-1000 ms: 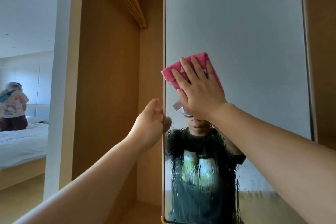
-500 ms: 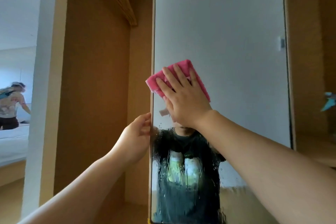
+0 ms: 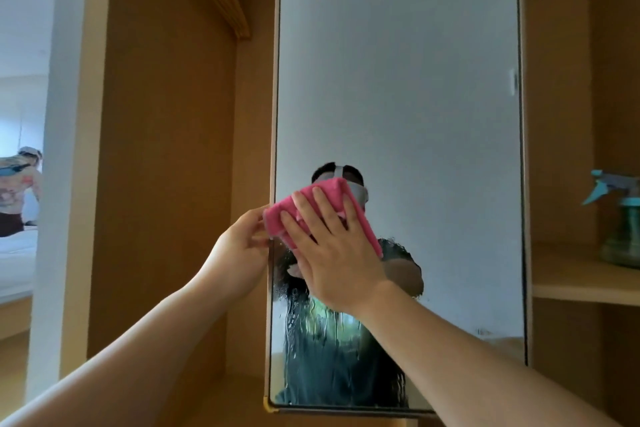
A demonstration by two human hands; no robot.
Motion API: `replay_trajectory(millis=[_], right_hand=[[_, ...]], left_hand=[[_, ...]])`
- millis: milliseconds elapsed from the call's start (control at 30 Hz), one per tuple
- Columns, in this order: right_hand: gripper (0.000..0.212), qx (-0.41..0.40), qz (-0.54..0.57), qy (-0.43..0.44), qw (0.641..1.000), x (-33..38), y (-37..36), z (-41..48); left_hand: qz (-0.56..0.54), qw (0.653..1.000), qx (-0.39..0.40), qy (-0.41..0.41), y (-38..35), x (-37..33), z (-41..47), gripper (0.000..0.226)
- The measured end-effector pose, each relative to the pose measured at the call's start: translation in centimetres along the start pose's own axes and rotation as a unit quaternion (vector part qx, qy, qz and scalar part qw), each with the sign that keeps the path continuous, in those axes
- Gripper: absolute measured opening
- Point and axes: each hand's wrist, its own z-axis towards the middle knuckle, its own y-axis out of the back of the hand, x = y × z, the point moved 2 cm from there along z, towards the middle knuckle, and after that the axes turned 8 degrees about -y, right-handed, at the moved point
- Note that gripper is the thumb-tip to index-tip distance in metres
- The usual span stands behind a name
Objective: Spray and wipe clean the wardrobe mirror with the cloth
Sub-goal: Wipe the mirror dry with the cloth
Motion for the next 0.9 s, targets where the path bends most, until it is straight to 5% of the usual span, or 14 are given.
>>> replay_trajectory(millis=[733,900], right_hand=[[0.064,0.005,-0.002,0.156,0.988,-1.9,-1.2,-4.6],[0.062,-0.022,-0.027,0.122,0.992,-4.6,-0.4,-2.3]], left_hand=[[-0.018,1.0,0.005,0.013,-0.2,-0.6,-0.7,0.062],[-0.006,1.0,0.002,0.003,-0.3,-0.1,-0.7,0.063]])
